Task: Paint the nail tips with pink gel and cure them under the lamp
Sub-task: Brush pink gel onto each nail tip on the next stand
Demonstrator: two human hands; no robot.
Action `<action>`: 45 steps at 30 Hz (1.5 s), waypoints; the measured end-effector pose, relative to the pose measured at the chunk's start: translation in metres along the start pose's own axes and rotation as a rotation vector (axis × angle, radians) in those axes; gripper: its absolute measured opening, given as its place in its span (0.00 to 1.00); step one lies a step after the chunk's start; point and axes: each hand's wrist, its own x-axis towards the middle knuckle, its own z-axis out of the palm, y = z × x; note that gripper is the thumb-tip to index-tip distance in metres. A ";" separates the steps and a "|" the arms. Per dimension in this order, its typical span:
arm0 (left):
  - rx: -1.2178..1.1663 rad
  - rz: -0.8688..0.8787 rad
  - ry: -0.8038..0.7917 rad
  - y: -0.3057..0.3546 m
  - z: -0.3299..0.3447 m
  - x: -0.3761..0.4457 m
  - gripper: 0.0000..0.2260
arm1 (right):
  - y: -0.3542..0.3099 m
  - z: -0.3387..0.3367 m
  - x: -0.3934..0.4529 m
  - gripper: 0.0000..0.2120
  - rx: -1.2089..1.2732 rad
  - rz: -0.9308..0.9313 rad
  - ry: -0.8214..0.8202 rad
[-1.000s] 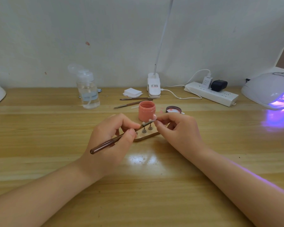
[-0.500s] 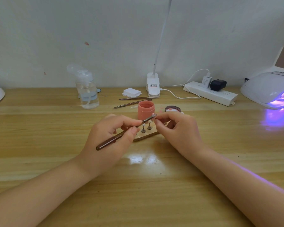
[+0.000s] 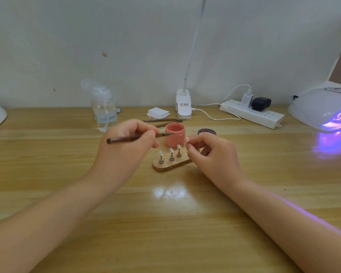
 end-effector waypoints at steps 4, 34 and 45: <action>0.048 -0.099 0.036 0.005 0.003 0.040 0.08 | 0.001 0.001 0.000 0.03 0.005 0.003 -0.012; -0.395 -0.774 -0.028 -0.024 -0.005 0.092 0.07 | 0.002 0.001 0.000 0.04 0.034 0.011 -0.017; -0.381 -0.250 0.022 -0.015 0.002 0.029 0.10 | -0.004 0.000 0.001 0.02 0.202 0.097 -0.038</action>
